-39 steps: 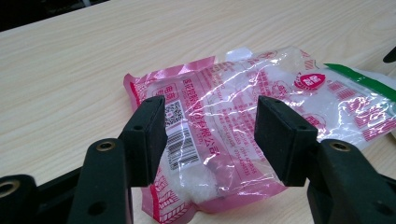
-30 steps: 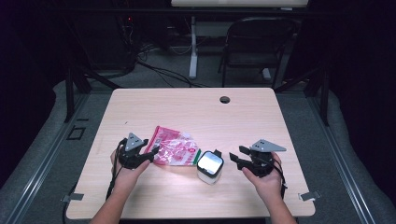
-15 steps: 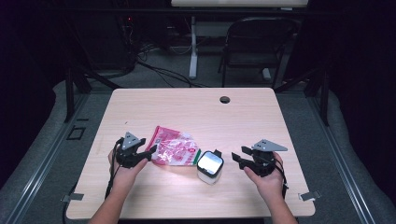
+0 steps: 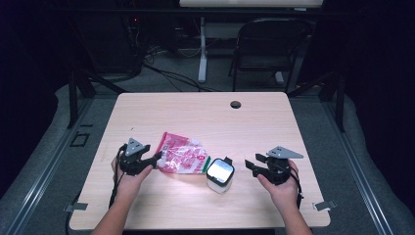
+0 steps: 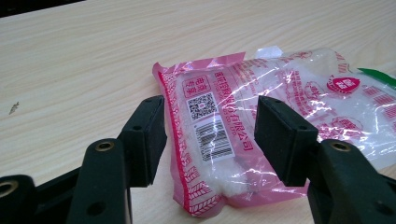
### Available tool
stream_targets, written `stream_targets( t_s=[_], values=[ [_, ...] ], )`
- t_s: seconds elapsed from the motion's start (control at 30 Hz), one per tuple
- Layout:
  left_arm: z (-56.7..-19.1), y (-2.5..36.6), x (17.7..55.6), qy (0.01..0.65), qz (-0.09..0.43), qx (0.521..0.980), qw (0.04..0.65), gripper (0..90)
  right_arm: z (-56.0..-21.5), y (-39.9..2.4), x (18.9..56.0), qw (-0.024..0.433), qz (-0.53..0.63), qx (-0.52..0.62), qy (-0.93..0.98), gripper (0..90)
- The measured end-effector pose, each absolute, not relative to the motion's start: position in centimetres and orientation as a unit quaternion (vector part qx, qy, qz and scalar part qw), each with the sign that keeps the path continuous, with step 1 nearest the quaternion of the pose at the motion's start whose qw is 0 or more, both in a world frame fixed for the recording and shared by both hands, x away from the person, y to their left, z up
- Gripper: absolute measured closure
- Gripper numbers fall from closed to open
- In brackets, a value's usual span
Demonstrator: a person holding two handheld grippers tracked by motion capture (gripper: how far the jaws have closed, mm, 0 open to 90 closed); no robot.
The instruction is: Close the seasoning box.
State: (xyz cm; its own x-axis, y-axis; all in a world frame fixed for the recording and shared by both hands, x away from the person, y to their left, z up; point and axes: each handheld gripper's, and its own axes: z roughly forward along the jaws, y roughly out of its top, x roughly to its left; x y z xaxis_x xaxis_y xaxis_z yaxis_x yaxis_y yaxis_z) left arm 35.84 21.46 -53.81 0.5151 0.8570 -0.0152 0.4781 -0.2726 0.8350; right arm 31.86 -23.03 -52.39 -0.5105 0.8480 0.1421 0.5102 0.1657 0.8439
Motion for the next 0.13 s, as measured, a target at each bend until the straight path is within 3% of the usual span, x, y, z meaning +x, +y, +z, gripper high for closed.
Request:
stream_targets(
  t_s=[0.13],
  values=[
    [-53.83,21.57,35.9,0.438,0.228,0.765,0.415,43.4,-52.45,-23.18,31.94,0.188,0.452,0.463,0.739,46.7]
  ],
)
